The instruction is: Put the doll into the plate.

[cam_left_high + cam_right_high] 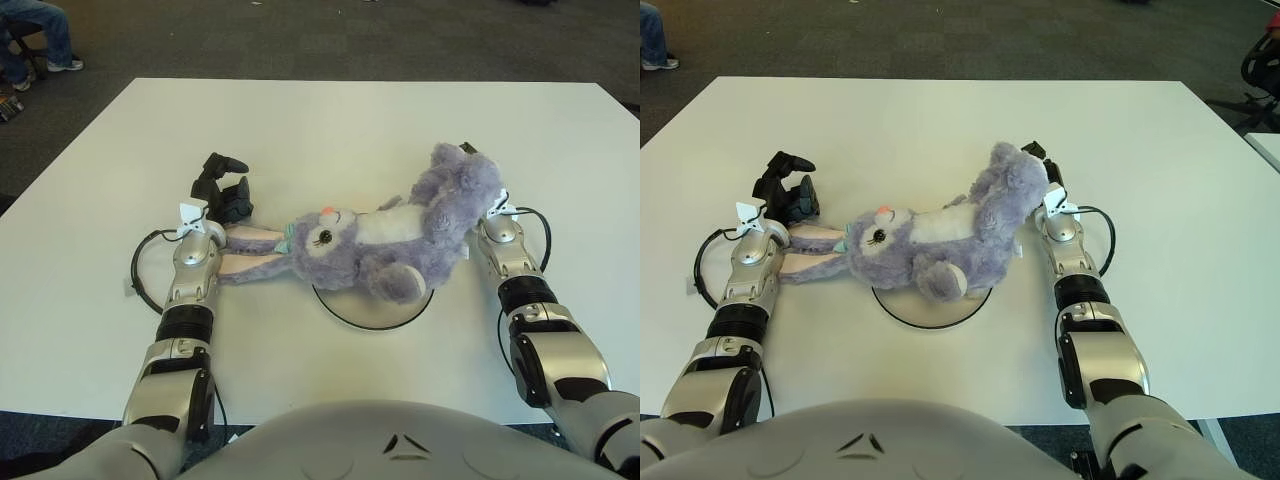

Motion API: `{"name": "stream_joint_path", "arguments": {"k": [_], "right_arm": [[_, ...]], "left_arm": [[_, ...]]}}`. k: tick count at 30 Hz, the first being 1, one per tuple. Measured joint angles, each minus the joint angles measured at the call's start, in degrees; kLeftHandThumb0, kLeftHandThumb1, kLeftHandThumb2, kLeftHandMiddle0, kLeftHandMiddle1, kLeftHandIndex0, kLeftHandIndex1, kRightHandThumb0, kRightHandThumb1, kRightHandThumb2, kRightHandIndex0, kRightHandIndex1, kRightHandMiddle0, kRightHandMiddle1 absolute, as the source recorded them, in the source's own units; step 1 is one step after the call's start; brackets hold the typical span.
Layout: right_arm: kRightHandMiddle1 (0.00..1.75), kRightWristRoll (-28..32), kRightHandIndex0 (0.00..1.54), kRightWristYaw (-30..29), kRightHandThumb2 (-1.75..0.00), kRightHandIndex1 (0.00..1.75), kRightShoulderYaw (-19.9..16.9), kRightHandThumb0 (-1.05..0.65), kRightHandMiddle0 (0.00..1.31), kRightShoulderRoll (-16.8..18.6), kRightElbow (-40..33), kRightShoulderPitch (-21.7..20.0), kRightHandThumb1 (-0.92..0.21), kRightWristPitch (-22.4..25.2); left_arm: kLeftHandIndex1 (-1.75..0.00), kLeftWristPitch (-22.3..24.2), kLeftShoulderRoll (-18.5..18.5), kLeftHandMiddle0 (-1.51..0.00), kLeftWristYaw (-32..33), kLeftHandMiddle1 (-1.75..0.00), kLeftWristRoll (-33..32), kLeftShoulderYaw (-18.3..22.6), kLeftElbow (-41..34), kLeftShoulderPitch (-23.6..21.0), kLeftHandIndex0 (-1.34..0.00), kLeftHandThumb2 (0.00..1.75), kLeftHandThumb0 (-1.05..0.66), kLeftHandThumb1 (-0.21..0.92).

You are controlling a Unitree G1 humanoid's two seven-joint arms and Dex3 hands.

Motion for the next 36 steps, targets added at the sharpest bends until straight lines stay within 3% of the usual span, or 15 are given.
{"name": "stream_joint_path", "arguments": {"k": [36], "right_arm": [[1.67, 0.02, 0.59, 0.23, -1.04, 1.58, -0.09, -0.01, 0.31, 0.01, -0.02, 0.0, -0.49, 0.0]], "left_arm": [[-1.75, 1.04, 0.02, -1.2, -1.88, -1.75, -1.24, 0.12, -0.64, 0.33, -0.42, 1.01, -0.41, 0.56]]}}
